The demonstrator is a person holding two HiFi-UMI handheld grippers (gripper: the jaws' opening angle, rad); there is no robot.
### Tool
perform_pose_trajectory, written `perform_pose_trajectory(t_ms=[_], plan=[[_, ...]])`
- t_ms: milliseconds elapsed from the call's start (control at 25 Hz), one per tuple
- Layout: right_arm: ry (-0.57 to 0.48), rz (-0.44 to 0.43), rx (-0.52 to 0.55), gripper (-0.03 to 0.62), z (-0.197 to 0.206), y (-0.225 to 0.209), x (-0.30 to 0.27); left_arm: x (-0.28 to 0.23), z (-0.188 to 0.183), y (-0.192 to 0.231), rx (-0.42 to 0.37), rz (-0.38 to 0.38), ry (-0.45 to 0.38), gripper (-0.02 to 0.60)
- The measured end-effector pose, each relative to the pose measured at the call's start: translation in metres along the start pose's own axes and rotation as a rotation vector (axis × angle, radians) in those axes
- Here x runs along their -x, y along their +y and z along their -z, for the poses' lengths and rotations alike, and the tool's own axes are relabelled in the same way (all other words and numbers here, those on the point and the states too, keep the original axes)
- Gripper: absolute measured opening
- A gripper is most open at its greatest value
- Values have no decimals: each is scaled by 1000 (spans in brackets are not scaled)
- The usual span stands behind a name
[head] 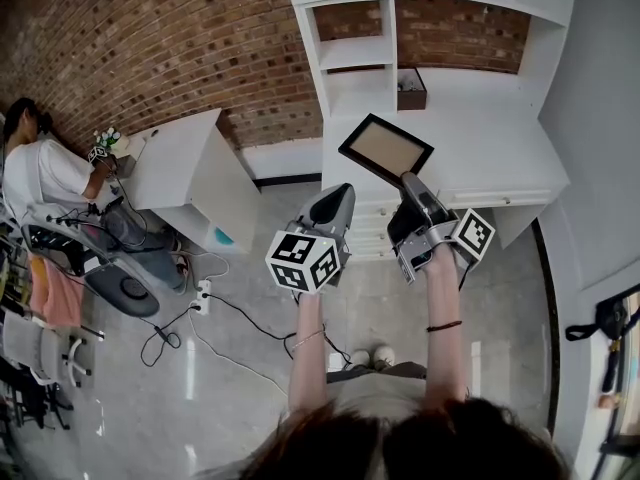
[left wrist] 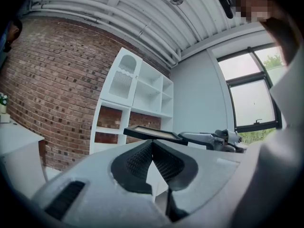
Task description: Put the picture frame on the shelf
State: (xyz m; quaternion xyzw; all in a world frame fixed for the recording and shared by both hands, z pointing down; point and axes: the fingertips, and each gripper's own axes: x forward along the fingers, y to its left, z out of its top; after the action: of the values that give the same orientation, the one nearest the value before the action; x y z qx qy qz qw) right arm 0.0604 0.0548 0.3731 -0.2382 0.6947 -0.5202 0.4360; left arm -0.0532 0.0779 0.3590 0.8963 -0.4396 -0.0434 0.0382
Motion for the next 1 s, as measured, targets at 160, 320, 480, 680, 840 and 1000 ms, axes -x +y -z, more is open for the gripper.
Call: perform_pose_trajectory(t_ms=[160,320,480,680,840,1000], plan=[[10,0,2,74,-5,1,0,-5,-1,-2,-2,-10,-2,11],[15,9,-2,74,-11,-2,4,-9,3,-8,10,-16,-1,11],[31,10,-12,74,-15,-6,8,-11,13,-12,24,-32,16,11],[30,21,-22,74,-15,-11,13,-7,17,-14,23,-44,25,11],[35,21,-37,74,-14,-14,13,-8,18,-13,22,-57,25,11],[33,23,-44,74,-16,-16,10,-11,16,-12,15,-57,26,11]])
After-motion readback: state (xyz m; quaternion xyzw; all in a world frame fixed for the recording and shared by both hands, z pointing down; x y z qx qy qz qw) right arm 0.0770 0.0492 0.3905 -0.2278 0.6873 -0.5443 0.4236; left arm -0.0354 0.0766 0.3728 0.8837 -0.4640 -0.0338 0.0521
